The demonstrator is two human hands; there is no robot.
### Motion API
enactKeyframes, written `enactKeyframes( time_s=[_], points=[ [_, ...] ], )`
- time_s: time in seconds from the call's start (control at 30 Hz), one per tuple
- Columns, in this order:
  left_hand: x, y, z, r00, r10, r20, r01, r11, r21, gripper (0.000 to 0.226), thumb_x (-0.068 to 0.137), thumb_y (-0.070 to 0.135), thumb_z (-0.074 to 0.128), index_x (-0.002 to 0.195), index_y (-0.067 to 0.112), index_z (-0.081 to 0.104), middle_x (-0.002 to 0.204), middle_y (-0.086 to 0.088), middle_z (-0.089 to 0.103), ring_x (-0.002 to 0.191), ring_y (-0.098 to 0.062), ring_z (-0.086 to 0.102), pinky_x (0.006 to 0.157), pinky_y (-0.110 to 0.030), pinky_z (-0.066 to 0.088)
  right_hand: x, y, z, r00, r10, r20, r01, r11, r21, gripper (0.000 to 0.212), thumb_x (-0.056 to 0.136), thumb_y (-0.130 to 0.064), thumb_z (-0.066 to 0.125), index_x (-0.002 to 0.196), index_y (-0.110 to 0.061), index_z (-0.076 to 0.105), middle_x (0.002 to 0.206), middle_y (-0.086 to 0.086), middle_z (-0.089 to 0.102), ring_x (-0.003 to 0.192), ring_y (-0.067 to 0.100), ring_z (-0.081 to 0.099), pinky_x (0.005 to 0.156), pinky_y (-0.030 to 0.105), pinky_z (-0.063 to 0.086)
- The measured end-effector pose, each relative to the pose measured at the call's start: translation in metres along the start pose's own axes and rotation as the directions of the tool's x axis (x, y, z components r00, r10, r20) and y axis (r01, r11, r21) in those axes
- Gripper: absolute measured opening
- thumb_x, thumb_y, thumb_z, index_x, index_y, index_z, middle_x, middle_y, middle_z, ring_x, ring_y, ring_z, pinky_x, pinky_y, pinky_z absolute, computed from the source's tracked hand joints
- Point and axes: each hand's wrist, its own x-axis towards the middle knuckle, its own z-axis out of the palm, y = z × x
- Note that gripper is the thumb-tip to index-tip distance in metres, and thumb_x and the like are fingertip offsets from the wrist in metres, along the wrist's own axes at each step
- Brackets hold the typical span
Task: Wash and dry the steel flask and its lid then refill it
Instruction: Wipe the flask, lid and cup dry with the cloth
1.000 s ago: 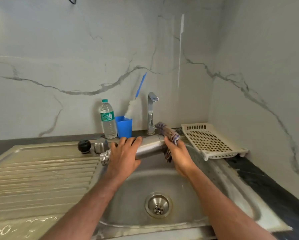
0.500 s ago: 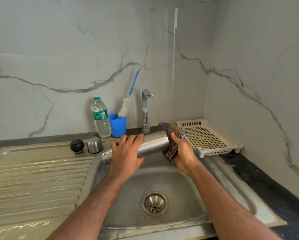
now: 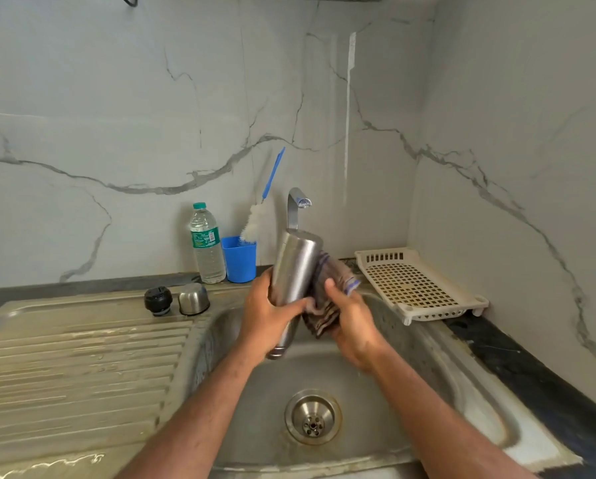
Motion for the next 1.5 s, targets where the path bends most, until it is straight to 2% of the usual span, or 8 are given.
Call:
enactKeyframes(
  time_s=[0.2, 0.33, 0.5, 0.7, 0.83, 1.07, 1.27, 1.5],
  points=[
    [0.005, -0.005, -0.017, 0.979, -0.203, -0.030, 0.149, 0.804, -0.575, 0.049, 0.079, 0.031, 0.076, 0.122, 0.015, 0.059, 0.109, -0.009, 0.074, 0.104, -0.027, 0.070, 0.080, -0.034, 0.059, -0.004, 0.038, 0.014, 0.996, 0.013, 0.084, 0.032, 0.863, -0.504, 0.042, 0.095, -0.042, 0.057, 0.127, -0.016, 0.066, 0.123, 0.014, 0.070, 0.121, 0.037, 0.062, 0.106, 0.056, 0.048],
    [-0.003, -0.013, -0.016, 0.971, -0.220, 0.091, 0.228, 0.750, -0.621, 0.054, 0.086, 0.032, 0.072, 0.134, 0.018, 0.054, 0.121, -0.016, 0.071, 0.111, -0.034, 0.070, 0.096, -0.051, 0.056, 0.003, 0.024, 0.047, 0.955, -0.109, 0.276, 0.252, 0.789, -0.561, 0.059, 0.104, -0.026, 0.048, 0.158, -0.035, 0.029, 0.167, -0.022, 0.014, 0.154, -0.001, 0.009, 0.124, 0.025, 0.013],
    [-0.005, -0.018, -0.022, 0.929, -0.279, 0.242, 0.367, 0.624, -0.690, 0.052, 0.094, 0.045, 0.060, 0.140, 0.021, 0.054, 0.129, -0.019, 0.067, 0.118, -0.038, 0.066, 0.099, -0.057, 0.053, 0.028, 0.000, 0.051, 0.993, 0.089, 0.083, -0.050, 0.923, -0.382, 0.033, 0.108, -0.028, 0.047, 0.140, -0.024, 0.050, 0.128, 0.006, 0.068, 0.120, 0.022, 0.064, 0.105, 0.037, 0.050],
    [0.004, -0.021, -0.028, 0.840, -0.406, 0.361, 0.531, 0.476, -0.701, 0.063, 0.101, 0.061, 0.039, 0.135, 0.012, 0.062, 0.125, -0.020, 0.070, 0.111, -0.032, 0.071, 0.087, -0.045, 0.056, -0.004, 0.033, 0.036, 0.972, -0.008, 0.234, 0.118, 0.881, -0.458, 0.048, 0.108, -0.019, 0.046, 0.154, -0.028, 0.035, 0.148, -0.023, 0.051, 0.141, 0.000, 0.043, 0.110, 0.016, 0.038],
    [0.008, -0.027, -0.023, 0.883, -0.375, 0.282, 0.454, 0.534, -0.713, 0.066, 0.098, 0.062, 0.052, 0.139, 0.011, 0.059, 0.134, -0.019, 0.065, 0.125, -0.032, 0.063, 0.109, -0.048, 0.046, 0.008, 0.046, 0.043, 0.940, -0.121, 0.318, 0.283, 0.798, -0.533, 0.063, 0.098, -0.030, 0.054, 0.157, -0.032, 0.031, 0.167, -0.020, 0.018, 0.154, -0.001, 0.008, 0.127, 0.033, 0.008],
    [0.000, -0.032, -0.022, 0.897, -0.314, 0.310, 0.442, 0.650, -0.618, 0.045, 0.090, 0.033, 0.071, 0.130, 0.013, 0.064, 0.120, -0.021, 0.071, 0.108, -0.037, 0.069, 0.090, -0.049, 0.057, 0.022, 0.024, 0.036, 0.997, 0.058, 0.051, -0.047, 0.980, -0.193, 0.046, 0.106, -0.029, 0.049, 0.151, -0.023, 0.043, 0.129, -0.003, 0.070, 0.122, 0.012, 0.064, 0.114, 0.043, 0.043],
    [0.013, -0.034, -0.033, 0.867, -0.452, 0.210, 0.457, 0.555, -0.695, 0.063, 0.099, 0.057, 0.046, 0.124, 0.004, 0.067, 0.117, -0.024, 0.071, 0.106, -0.038, 0.070, 0.099, -0.051, 0.052, 0.000, 0.036, 0.014, 0.840, 0.406, 0.359, -0.226, 0.864, -0.450, 0.070, 0.097, -0.044, 0.055, 0.158, -0.026, 0.027, 0.150, -0.002, 0.053, 0.141, 0.015, 0.046, 0.124, 0.044, 0.027],
    [0.004, -0.033, -0.023, 0.934, -0.295, 0.203, 0.358, 0.759, -0.543, 0.061, 0.093, 0.061, 0.059, 0.133, 0.015, 0.061, 0.122, -0.016, 0.072, 0.115, -0.033, 0.069, 0.097, -0.047, 0.054, 0.008, 0.031, 0.051, 0.953, 0.057, 0.296, 0.089, 0.885, -0.458, 0.077, 0.096, -0.052, 0.053, 0.161, -0.039, 0.015, 0.171, -0.008, 0.009, 0.156, 0.012, 0.012, 0.128, 0.042, 0.011]
  ],
)
